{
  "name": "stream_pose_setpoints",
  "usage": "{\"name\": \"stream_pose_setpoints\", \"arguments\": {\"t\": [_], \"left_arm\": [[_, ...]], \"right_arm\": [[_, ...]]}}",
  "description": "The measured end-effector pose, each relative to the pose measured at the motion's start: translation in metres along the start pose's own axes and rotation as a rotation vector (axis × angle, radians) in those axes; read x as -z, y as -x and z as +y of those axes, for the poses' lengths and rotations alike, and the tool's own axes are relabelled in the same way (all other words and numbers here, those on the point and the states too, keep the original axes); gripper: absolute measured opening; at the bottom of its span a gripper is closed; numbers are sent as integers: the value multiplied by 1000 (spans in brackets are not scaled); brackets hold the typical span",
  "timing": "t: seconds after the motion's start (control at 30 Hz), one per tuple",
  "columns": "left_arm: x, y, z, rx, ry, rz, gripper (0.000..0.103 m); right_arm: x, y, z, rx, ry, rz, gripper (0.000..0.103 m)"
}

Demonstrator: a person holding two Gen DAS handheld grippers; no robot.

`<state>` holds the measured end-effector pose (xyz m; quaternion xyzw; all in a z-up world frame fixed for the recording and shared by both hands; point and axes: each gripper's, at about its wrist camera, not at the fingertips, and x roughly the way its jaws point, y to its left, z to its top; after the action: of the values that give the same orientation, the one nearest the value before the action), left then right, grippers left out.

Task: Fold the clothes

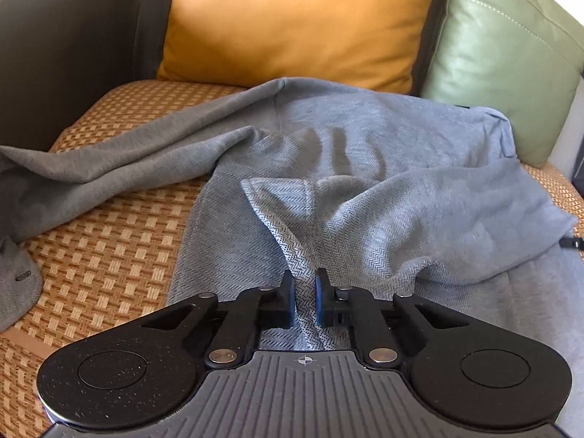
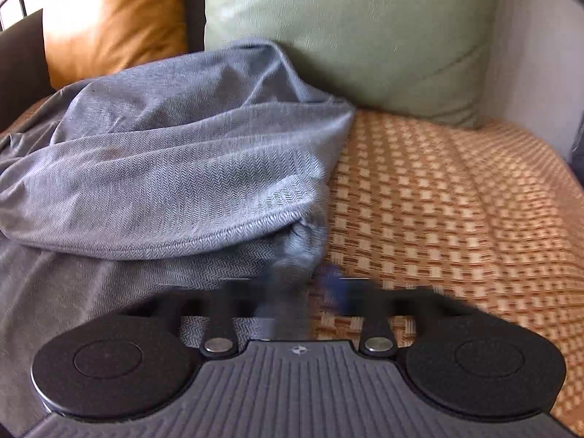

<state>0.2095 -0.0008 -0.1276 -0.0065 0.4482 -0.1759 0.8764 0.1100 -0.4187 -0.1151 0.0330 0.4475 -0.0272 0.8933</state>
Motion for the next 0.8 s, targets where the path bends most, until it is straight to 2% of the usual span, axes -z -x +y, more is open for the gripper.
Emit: {"name": "stream_pose_setpoints", "arguments": {"t": [0.07,0.13,0.2,0.23,0.27,0.3,0.33,0.37,0.47,0.5,0.57,0.63,0.77,0.8], "left_arm": [[3,3,3,-13,-33,1,6],[7,1,4,-41,-68,13,6],[11,-1,8,-31,-69,12,12],[10,1,8,-26,-64,6,22],[10,5,11,-32,-48,-5,44],[10,8,13,-37,-32,-16,51],[9,12,15,-42,-16,-28,57],[10,19,21,-43,2,-37,57],[14,42,38,-58,54,-71,60],[15,51,44,-81,68,-89,62],[18,70,57,-173,104,-124,74],[24,90,72,-281,135,-162,75],[36,122,112,-461,165,-196,82],[37,126,124,-480,177,-197,82]], "right_arm": [[-3,-2,-21,17,-78,-16,6],[0,-7,-40,-8,-169,-12,7],[2,-6,-42,-12,-188,-21,8],[2,-5,-40,-6,-177,-21,9],[2,-4,-38,0,-164,-21,16],[1,-3,-38,12,-162,-17,30],[0,2,-34,11,-153,-25,37],[-2,9,-30,6,-143,-36,46],[-7,29,-16,-7,-112,-69,46],[-9,36,-11,-12,-101,-80,46],[-12,49,-2,-21,-80,-102,46],[-16,63,7,-29,-60,-124,46],[-35,82,76,-173,47,-141,49],[-39,85,95,-213,69,-141,51]]}}
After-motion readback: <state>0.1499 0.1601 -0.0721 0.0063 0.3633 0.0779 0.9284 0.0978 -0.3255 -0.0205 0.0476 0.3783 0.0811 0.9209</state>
